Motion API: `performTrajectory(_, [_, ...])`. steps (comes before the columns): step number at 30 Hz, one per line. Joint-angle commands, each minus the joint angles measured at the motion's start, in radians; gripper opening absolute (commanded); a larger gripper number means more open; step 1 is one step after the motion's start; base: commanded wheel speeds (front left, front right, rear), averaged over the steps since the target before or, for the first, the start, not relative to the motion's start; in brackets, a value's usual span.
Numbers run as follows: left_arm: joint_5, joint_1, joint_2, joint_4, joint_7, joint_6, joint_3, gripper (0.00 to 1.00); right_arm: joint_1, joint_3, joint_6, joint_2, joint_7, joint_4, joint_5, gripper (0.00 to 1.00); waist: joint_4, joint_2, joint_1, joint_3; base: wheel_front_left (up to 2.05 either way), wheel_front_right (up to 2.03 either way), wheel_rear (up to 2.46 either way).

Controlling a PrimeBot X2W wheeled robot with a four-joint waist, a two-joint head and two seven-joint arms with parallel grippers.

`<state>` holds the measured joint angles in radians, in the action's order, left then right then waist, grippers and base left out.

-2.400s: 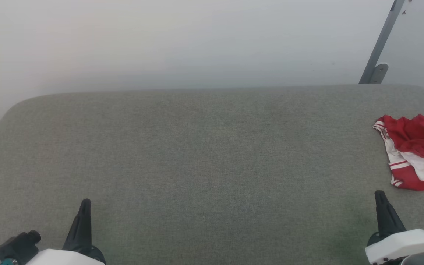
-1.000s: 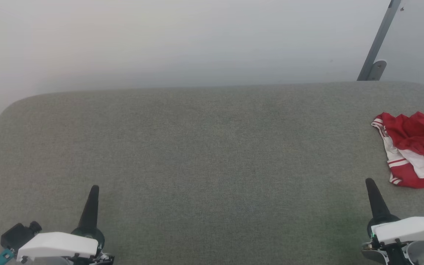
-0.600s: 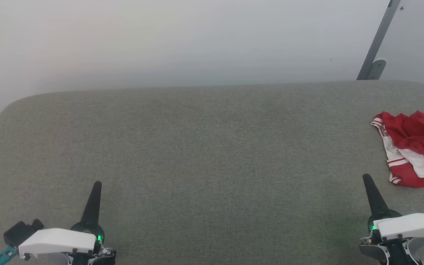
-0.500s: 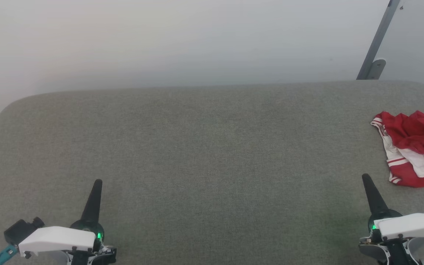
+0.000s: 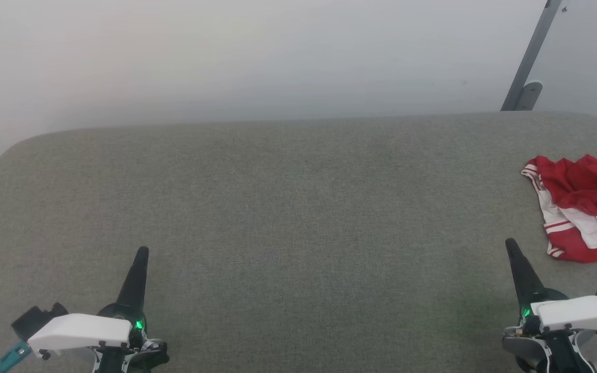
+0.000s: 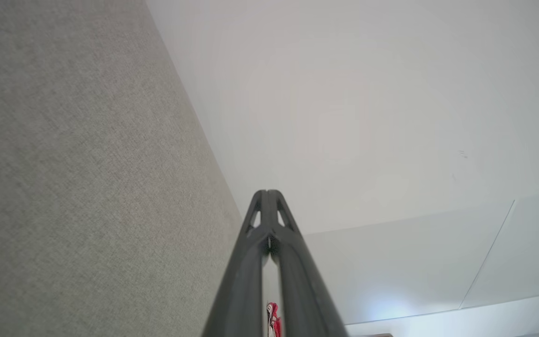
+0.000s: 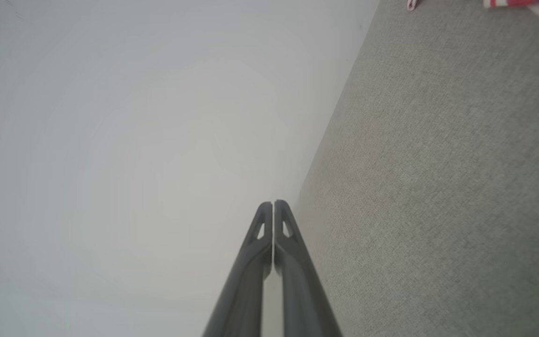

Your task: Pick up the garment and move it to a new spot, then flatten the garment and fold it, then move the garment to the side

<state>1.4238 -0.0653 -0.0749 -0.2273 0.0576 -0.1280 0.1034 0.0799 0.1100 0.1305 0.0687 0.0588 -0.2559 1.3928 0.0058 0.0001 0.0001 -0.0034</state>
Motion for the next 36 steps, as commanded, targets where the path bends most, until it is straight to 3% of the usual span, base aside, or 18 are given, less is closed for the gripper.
performTrajectory(1, [0.020,-0.018,0.002,0.001,0.007,-0.004,0.006,0.00,0.016,0.004,0.000,-0.002,0.007,0.011,0.024,0.00,0.000,-0.0001,-0.0001,0.000,0.00,0.00,0.00])
performTrajectory(30, [0.191,-0.049,0.027,-0.019,0.060,-0.005,0.013,0.00,0.033,0.005,0.000,-0.021,0.060,0.013,0.224,0.00,-0.006,-0.0001,-0.0001,0.006,0.00,0.00,0.00])
performTrajectory(36, [0.190,-0.049,0.027,-0.019,0.060,-0.004,0.013,0.00,0.032,0.005,0.000,-0.021,0.059,0.013,0.222,0.00,-0.006,-0.0001,-0.0001,0.006,0.00,0.00,0.00])
